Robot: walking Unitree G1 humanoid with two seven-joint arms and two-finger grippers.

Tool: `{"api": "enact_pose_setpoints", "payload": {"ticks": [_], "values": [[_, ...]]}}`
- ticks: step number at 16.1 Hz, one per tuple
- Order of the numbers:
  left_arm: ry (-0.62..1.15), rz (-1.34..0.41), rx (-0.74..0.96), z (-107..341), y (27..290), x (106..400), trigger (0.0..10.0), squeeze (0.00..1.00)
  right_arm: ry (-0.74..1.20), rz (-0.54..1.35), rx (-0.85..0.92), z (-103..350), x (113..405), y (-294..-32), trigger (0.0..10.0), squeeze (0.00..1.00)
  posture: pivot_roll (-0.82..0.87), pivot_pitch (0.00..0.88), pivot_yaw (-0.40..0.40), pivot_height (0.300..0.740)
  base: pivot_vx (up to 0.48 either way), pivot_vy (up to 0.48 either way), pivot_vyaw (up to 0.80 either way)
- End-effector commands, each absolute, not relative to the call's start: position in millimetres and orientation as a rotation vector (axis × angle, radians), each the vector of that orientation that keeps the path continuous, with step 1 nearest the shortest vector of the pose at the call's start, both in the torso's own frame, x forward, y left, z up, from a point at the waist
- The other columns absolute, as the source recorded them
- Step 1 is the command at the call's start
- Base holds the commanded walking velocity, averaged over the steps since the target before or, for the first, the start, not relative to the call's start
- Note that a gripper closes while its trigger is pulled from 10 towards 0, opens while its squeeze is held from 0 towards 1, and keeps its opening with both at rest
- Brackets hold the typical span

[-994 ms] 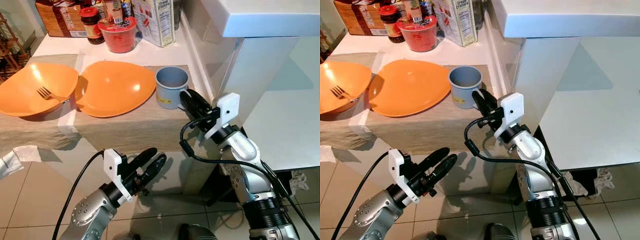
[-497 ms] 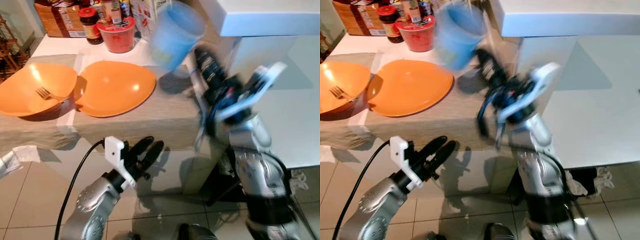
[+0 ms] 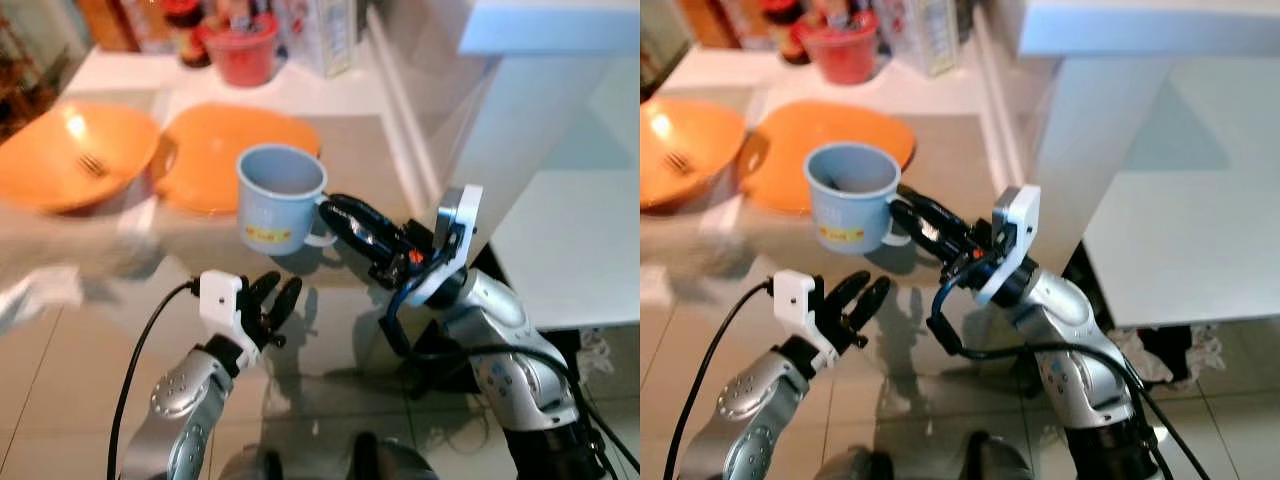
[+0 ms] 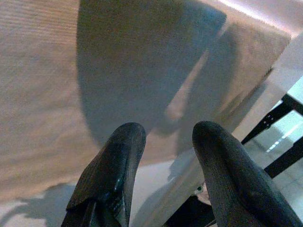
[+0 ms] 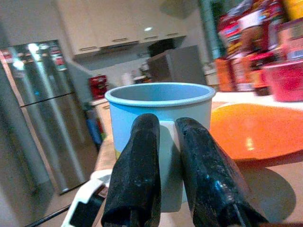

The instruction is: Setting the table

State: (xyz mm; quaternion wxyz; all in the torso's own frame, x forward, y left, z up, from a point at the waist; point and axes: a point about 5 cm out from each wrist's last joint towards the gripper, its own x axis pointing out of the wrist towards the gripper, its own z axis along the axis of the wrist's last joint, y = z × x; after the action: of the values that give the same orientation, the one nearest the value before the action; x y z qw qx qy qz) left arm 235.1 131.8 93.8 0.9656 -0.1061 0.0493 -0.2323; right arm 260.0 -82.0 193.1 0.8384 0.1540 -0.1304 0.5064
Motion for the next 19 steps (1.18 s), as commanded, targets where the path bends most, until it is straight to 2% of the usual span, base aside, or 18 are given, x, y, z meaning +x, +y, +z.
{"api": "enact_pose_setpoints", "payload": {"ticks": [1,6,8,10,14,19], "values": [[0.123,-0.449,-0.198,88,135,232,10.0,0.00,-0.296,1.098,0.320,197,255,-81,10.0,0.00,-0.06,0.105,0.022,0.740,-0.480,0.000,0.00],[0.134,-0.435,-0.192,83,136,233,10.0,0.00,-0.209,0.963,0.224,171,268,-92,10.0,0.00,-0.06,0.107,0.019,0.740,-0.476,0.000,0.00],[0.137,-0.418,-0.188,80,141,234,10.0,0.00,-0.148,0.919,0.143,153,270,-95,10.0,0.00,-0.06,0.108,0.018,0.740,0.000,0.000,0.00],[0.165,-0.358,-0.184,66,152,231,10.0,0.00,-0.018,0.750,0.042,111,277,-112,10.0,0.00,-0.07,0.105,0.018,0.740,0.000,0.000,0.00],[0.231,-0.361,-0.194,45,150,224,10.0,0.00,0.150,0.600,-0.079,58,274,-139,10.0,0.00,-0.06,0.103,0.010,0.740,0.000,-0.474,0.00],[0.262,-0.354,-0.211,29,150,220,10.0,0.00,0.200,0.584,-0.114,32,270,-142,10.0,0.00,-0.06,0.095,0.005,0.740,0.000,-0.472,0.00]]}}
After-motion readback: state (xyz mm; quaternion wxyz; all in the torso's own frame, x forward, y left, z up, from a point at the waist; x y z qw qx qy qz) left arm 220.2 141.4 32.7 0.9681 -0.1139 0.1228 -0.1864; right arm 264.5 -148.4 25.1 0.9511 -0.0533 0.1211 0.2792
